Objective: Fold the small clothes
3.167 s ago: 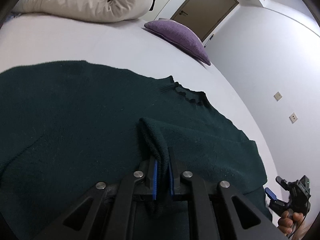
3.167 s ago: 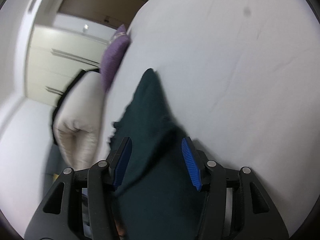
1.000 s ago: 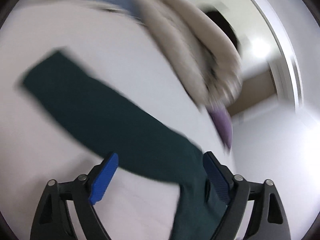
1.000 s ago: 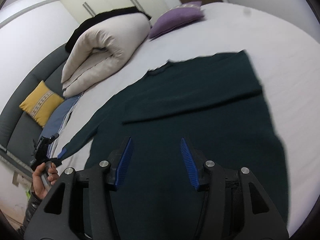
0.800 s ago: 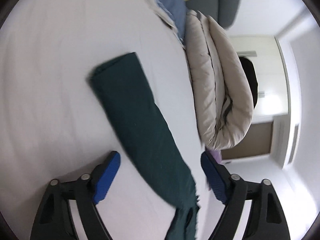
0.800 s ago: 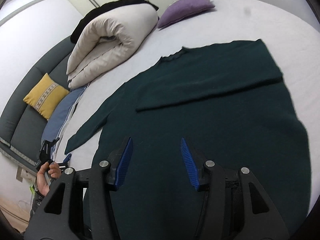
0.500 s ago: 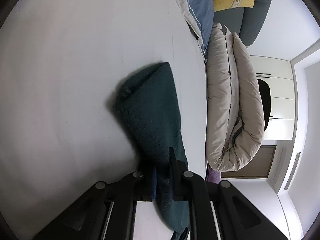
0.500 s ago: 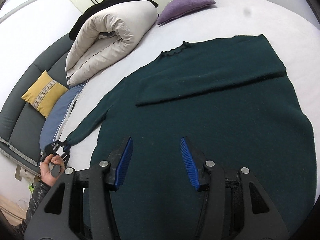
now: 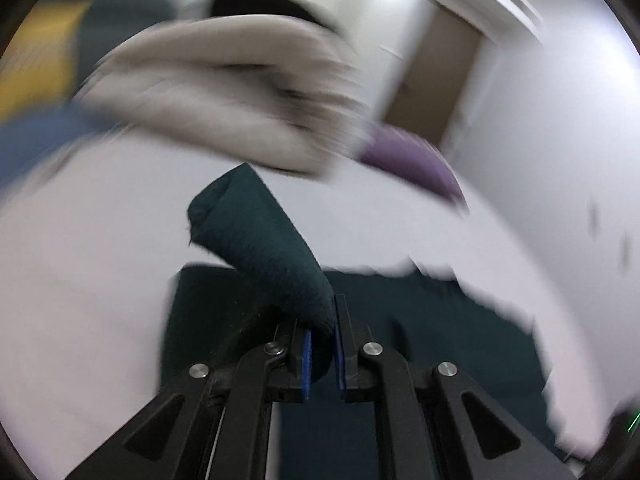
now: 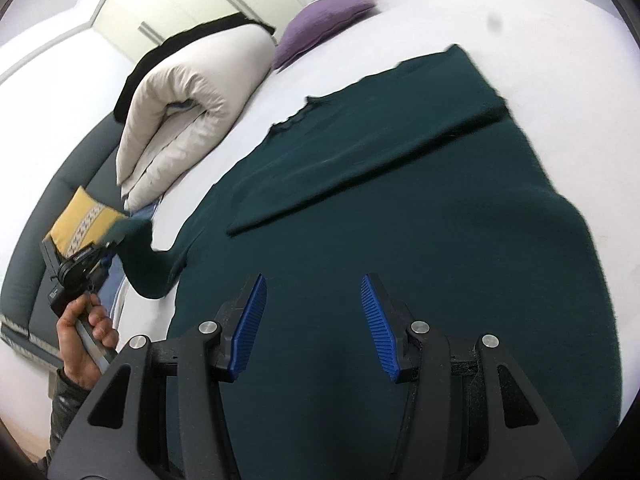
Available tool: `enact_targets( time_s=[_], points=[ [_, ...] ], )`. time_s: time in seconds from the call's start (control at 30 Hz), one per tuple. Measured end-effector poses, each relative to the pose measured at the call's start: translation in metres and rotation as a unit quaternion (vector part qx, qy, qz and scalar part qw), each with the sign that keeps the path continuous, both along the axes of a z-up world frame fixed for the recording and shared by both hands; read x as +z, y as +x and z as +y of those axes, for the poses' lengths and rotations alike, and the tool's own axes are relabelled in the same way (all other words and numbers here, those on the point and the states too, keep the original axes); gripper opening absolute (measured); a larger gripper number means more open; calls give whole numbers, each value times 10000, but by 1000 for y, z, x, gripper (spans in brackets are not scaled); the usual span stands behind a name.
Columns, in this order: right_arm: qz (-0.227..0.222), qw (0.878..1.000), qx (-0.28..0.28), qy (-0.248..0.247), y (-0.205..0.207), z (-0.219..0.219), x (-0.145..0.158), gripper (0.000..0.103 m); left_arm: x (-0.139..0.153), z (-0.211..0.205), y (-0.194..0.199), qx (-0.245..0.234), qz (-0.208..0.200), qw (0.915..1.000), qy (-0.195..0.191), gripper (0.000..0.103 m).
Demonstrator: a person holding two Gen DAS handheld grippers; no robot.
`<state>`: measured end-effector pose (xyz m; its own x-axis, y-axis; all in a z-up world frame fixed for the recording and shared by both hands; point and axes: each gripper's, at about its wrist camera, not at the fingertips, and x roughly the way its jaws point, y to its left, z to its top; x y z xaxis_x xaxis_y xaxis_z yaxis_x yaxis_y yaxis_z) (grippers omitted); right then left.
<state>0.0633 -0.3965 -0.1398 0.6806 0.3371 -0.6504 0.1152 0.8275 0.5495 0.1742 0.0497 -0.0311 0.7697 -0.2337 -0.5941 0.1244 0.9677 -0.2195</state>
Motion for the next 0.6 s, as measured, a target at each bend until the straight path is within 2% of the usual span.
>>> enact_targets(
  time_s=[0.07,0.1,0.13,0.2,0.23,0.33,0.4,0.47,0.6],
  points=[
    [1,9999,-145,80,-1,-13,-3,48,-11,-58,-3,-459,-77,9966,681,10],
    [1,9998,-189,108,-1,-17,-4,48,-26,-97,-8,-694,-140,9902,1202,10],
    [6,9996,-254,135,-1,-24,-6,48,-38,-117,-12,-816,-152,9850,1512,11],
    [55,9993,-333,150,-1,-33,-10,48,-70,-154,-19,-1123,21,9711,2104,16],
    [87,9992,-363,156,1,-38,-11,49,-81,-162,-25,-1178,87,9677,2225,18],
    [159,9991,-373,154,10,-48,-14,50,-97,-165,-34,-1289,252,9679,2143,42],
    [188,9992,-334,116,19,-46,-15,60,-90,-155,-39,-1278,178,9734,1892,72],
    [237,9994,-213,161,36,-39,-15,64,-81,-136,-48,-1325,38,9779,1619,78],
    [210,9989,320,270,81,-4,-7,75,-74,-113,-67,-1502,25,9788,1391,79]
  ],
)
